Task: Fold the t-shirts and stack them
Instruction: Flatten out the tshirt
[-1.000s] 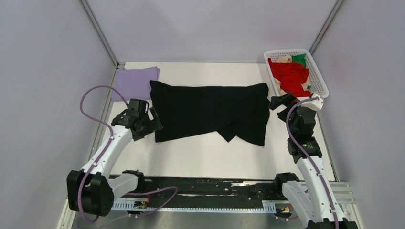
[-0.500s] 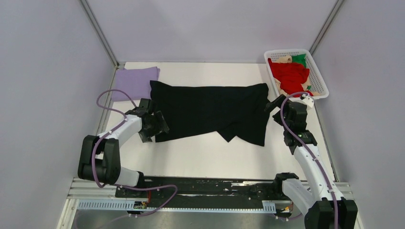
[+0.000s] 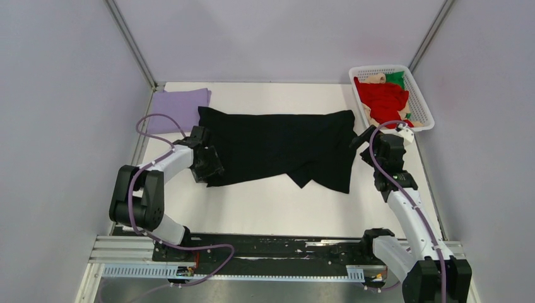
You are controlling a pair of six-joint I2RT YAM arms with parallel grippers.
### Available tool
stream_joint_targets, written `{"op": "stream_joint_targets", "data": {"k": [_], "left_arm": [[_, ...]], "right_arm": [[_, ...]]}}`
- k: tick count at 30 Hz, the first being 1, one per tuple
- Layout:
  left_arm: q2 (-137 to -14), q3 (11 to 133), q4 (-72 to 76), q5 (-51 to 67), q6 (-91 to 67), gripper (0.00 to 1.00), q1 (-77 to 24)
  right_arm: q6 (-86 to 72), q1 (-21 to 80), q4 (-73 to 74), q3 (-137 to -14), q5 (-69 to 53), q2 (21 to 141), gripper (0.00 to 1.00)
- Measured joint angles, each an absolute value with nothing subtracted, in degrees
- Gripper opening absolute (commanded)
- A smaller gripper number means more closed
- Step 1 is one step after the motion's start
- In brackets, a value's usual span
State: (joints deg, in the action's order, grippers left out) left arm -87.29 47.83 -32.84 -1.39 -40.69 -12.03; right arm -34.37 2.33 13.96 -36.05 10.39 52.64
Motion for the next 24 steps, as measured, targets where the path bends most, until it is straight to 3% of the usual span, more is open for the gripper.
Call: {"op": "stream_joint_targets", "data": {"k": [7, 9, 10, 11, 19, 24], "left_arm": [[-90.15, 50.48, -33.47, -1.65, -41.43, 0.33, -14.20], [-90.19, 50.52, -34.26, -2.24, -41.89, 0.18, -15.40], [-90.19, 50.52, -34.74, -2.52, -42.19, 0.04, -15.81], [-90.17, 50.52, -35.35, -2.81, -42.26, 0.01, -16.14], [-87.37, 49.98, -40.29, -4.62, -42.72, 0.00, -16.80], [-83.64, 49.98, -41.08, -4.95, -42.39, 0.00, -16.80]], "right_arm": [[-34.41, 2.33, 14.79, -36.62, 11.18, 53.98, 1.00], [-34.48, 2.33, 16.01, -37.10, 11.73, 54.02, 1.00], [-34.65, 2.33, 17.06, -37.52, 11.99, 54.06, 1.00], [-34.85, 2.31, 17.91, -37.91, 12.19, 54.17, 1.00], [-38.04, 2.33, 30.55, -43.11, 12.21, 57.19, 1.00], [-39.90, 2.96, 38.94, -43.83, 8.86, 63.53, 0.86]]}}
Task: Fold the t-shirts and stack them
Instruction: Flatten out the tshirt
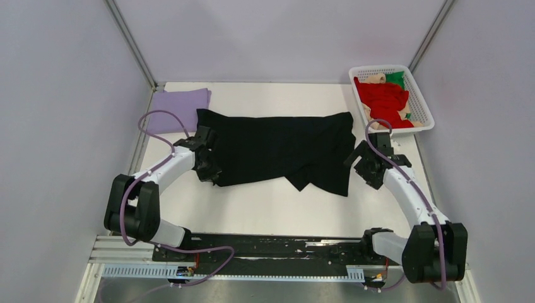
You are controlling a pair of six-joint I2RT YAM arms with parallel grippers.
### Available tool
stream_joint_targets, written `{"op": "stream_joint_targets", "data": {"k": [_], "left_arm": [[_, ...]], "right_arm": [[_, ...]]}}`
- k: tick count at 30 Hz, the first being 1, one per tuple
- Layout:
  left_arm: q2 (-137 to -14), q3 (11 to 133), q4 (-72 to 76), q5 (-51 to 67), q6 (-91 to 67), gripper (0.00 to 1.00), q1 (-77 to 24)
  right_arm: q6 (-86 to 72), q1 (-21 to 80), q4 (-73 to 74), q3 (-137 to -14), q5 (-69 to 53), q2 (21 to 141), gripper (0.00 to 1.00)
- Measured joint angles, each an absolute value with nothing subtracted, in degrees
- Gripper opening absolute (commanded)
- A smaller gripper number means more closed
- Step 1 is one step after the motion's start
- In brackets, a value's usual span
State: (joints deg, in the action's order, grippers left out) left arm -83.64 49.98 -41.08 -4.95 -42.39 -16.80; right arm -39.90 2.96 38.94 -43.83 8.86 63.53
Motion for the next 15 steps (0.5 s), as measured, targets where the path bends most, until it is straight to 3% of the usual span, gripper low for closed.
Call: {"op": "stream_joint_targets", "data": {"k": [9, 15], "left_arm": [[-81.43, 49.87, -40.88, -4.97, -41.65, 0.00, -16.80], [-80.84, 48.99, -40.62, -4.97, -41.67, 0.00, -16.80]], "right_arm": [[-42.24, 11.64, 43.11, -43.59, 4.38, 76.23, 0.67], [-43.72, 12.34, 42.78, -42.85, 5.15, 79.83, 0.52]]}}
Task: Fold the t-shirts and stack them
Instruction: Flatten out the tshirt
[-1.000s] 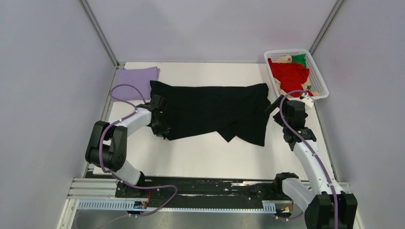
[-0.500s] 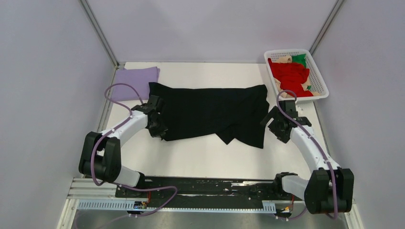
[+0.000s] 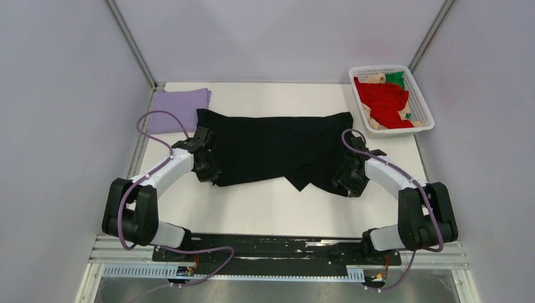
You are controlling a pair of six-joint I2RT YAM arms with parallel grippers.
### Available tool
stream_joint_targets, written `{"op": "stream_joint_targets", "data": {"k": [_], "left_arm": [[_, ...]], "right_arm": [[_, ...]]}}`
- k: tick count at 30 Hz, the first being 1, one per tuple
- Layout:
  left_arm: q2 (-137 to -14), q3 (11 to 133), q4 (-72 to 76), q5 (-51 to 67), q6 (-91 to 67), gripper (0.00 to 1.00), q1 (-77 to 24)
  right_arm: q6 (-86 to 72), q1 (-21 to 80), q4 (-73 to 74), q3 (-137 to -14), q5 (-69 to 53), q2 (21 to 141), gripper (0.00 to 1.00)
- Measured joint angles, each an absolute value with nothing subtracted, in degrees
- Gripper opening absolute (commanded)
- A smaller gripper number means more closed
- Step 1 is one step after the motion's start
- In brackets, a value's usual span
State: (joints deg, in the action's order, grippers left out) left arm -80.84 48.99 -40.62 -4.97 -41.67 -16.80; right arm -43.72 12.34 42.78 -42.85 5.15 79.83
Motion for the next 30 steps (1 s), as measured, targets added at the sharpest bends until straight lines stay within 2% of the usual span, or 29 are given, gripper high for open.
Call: {"op": "stream_joint_targets", "data": {"k": [2, 8, 17, 30], "left_arm": [[-80.75, 48.93, -40.45, -4.97, -41.67, 0.00, -16.80], [-80.66, 48.90, -40.42, -4.97, -41.67, 0.00, -16.80], [-79.42, 54.06, -40.27, -4.95, -40.53, 0.00, -16.80], [-69.56, 85.38, -39.66, -8.91, -36.99, 0.00, -16.80]], "right_arm": [[-44.05, 12.34, 42.30, -42.46, 5.32, 80.71, 0.44], [-45.28, 13.02, 40.60, -42.37, 4.91, 81.56, 0.02], [-45.12, 13.43, 35.53, -48.27, 10.96, 78.83, 0.00], [-33.89, 12.27, 29.36, -74.65, 25.10, 56.82, 0.00]]}}
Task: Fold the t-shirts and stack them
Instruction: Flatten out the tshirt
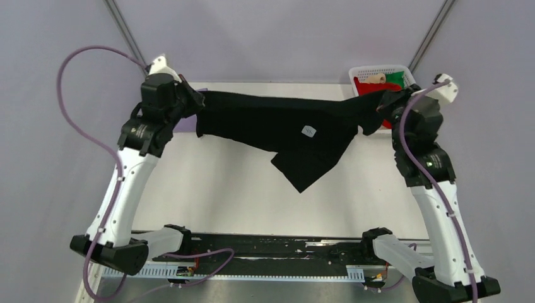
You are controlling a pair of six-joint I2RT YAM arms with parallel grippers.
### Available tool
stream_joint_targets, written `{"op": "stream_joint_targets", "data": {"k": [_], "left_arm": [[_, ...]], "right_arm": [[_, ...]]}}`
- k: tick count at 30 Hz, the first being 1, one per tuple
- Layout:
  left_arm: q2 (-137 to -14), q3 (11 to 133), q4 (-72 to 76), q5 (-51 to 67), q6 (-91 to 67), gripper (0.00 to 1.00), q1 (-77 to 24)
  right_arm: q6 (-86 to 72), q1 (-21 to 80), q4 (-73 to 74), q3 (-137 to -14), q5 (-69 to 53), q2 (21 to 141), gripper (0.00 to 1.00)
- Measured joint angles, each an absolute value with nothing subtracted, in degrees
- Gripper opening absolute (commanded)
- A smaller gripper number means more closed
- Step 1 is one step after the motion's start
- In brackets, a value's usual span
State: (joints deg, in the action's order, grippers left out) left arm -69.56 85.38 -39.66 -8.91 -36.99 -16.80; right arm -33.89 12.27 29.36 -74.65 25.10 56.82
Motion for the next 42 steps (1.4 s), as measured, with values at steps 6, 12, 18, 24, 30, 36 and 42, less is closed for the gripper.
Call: {"op": "stream_joint_targets", "data": {"k": [6, 12, 18, 24, 30, 36, 42], "left_arm": [[-61.41, 96.77, -39.88, -9.45, -34.54, 0.00, -16.91], [-57.08, 109.89, -41.50, -5.37, -31.77, 0.00, -17.17], [-55.72, 120.05, -43.81, -1.61, -29.78, 0.00, -17.17], [-55.51, 119.90, -44.95, 0.01, -29.17, 0.00, -17.17], [-56.99, 110.56, -43.77, -3.29, -28.99, 0.00, -17.21], [-64.64, 90.35, -37.89, -14.26, -28.93, 0.00, -16.91], [-93.08, 78.85, -29.45, -15.18, -31.62, 0.23, -11.11]], "right_arm": [[-27.20, 12.29, 29.34, -87.94, 25.71, 52.60, 0.00], [-20.58, 12.29, 29.23, -100.84, 22.13, 50.19, 0.00], [-16.08, 12.29, 29.56, -111.96, 17.47, 49.39, 0.00], [-13.23, 12.29, 29.76, -114.24, 16.43, 49.50, 0.00], [-11.25, 12.29, 28.14, -105.65, 19.38, 50.17, 0.00], [-12.23, 12.27, 21.15, -80.53, 25.54, 52.77, 0.00], [-17.91, 9.61, 15.35, -65.73, 24.71, 73.32, 0.01]]}}
